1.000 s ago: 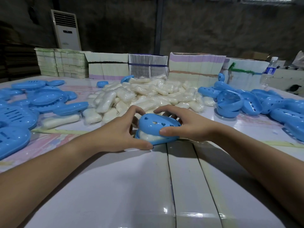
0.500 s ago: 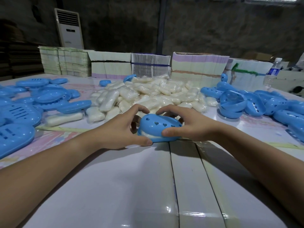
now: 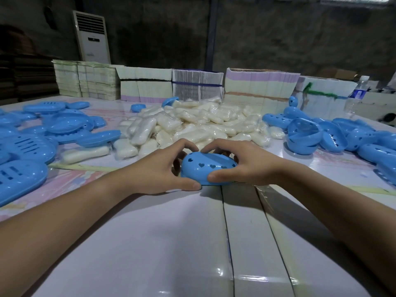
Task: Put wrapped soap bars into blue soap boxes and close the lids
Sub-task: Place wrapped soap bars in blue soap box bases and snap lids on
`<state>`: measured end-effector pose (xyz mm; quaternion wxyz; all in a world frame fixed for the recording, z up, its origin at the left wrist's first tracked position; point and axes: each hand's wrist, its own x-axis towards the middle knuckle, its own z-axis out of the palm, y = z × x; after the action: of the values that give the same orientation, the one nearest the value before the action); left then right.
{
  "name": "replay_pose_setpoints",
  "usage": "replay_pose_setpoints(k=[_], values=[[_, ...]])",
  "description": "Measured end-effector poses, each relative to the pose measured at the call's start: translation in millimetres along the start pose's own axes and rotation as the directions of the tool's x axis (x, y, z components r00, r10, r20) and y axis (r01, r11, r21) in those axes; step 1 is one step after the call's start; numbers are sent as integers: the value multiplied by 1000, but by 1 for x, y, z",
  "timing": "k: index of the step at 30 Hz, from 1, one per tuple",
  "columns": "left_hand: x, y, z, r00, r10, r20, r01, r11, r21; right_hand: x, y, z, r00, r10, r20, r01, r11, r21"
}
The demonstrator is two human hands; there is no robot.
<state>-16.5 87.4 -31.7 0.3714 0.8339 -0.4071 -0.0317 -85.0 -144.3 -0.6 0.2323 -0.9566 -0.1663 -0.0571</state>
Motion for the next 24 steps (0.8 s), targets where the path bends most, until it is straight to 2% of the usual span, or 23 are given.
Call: replay_pose_setpoints(k=[6,11,18,21,24], values=[[-2,-1,-8,998,70,1,-70,997,44,0,-2,4,1000,-9,-28,7,999,-52],[-2,-5,-14,996,88,-24,-83,985,153,4,-4,10,999,-30,-12,28,989,-143],[-3,-2,-15,992,118,-34,-99,932,348,4,1,8,999,-10,49,14,997,-78],[-2,-3,-15,995,95,-28,-78,930,360,1,2,7,997,-54,63,62,990,-130],[-3,-3,-13,987,151,-54,-125,936,330,0,3,5,994,-112,8,112,974,-196]])
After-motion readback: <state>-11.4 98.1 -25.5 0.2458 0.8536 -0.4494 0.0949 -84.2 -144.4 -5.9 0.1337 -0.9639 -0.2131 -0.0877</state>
